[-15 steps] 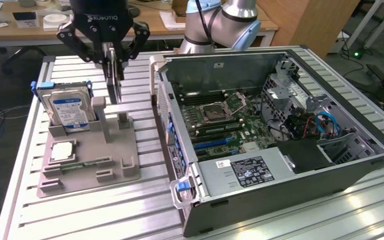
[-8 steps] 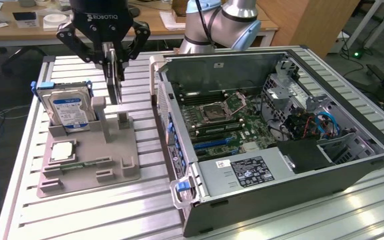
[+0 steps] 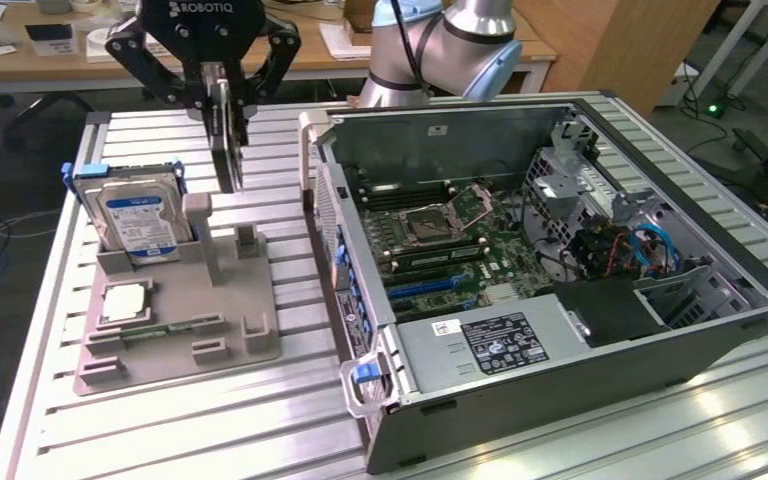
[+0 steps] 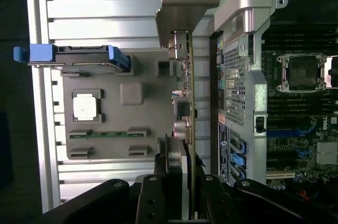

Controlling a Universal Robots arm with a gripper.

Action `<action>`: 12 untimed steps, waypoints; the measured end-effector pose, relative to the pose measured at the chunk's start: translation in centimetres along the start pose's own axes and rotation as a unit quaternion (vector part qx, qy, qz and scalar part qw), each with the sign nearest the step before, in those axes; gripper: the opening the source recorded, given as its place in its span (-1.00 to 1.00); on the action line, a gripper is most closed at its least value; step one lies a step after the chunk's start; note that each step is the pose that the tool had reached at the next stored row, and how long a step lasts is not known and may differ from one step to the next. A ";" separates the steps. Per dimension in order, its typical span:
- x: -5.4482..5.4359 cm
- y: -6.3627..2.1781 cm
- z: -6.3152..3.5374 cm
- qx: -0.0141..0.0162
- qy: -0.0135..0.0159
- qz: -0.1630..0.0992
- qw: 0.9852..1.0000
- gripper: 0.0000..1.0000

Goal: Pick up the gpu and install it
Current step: 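Pick up the gpu and move the gpu toward the slot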

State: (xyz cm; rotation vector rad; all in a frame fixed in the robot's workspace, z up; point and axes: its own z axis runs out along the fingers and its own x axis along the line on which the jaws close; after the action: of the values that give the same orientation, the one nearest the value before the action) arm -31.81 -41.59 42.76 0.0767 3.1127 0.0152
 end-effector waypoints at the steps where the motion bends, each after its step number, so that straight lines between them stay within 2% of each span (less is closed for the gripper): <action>1: 0.0 0.00 0.00 0.000 0.000 0.000 1.000 -0.44; 7: -0.3 0.01 0.00 0.000 0.000 0.000 1.000 -0.44; 12: -1.2 0.05 0.03 0.000 0.000 0.000 1.000 -0.44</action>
State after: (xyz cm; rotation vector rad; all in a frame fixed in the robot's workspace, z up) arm -30.65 -41.59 42.77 0.0766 3.1128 0.0152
